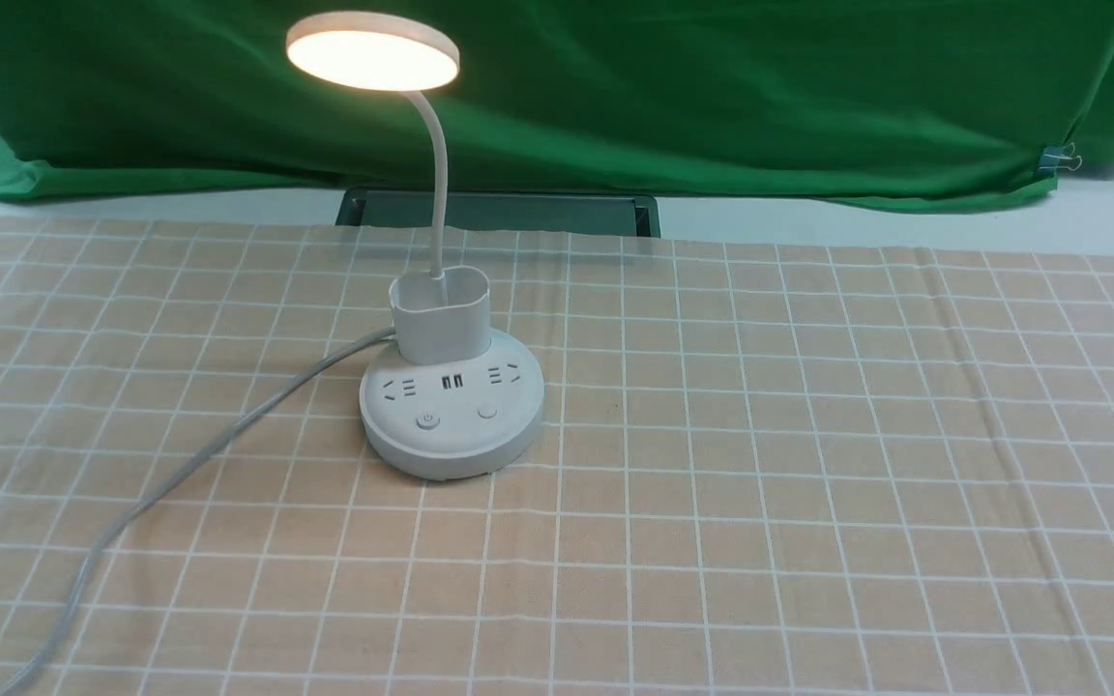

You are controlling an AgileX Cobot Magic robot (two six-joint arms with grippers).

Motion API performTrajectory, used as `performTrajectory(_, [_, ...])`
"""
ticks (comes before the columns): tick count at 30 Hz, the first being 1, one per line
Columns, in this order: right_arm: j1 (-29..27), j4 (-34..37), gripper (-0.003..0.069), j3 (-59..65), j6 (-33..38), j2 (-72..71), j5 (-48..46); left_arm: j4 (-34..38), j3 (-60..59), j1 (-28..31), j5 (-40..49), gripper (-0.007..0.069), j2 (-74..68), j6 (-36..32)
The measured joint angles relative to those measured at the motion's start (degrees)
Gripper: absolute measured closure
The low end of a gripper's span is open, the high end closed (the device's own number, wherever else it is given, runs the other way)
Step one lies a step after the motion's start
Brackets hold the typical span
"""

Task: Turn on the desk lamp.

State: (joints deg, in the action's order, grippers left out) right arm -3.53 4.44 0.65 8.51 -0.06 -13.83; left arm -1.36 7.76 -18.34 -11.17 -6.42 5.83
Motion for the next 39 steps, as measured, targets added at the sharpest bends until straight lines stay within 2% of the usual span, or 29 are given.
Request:
performTrajectory(2, [0.0,0.0,0.0421,0.0,0.0,0.0,0.0,-0.05,-3.52,5.47,-0.01,0.0623,2.91,0.0])
performTrajectory(5, [0.0,0.0,0.0421,0.0,0.0,0.0,0.0,-0.05,-7.48,10.49,0.68,0.0623,5.87,0.06])
performTrajectory(7, [0.0,0.0,0.0421,0.0,0.0,-0.02,0.0,-0.05,-7.89,11.38,3.6,0.0623,6.24,0.06])
performTrajectory(18, [0.0,0.0,0.0421,0.0,0.0,-0.07,0.0,3.47,-8.05,11.65,23.84,0.0623,6.36,0.22])
performTrajectory(39, [0.0,0.0,0.0421,0.0,0.0,-0.07,0.0,3.63,-8.05,11.65,24.67,0.0623,6.45,0.12])
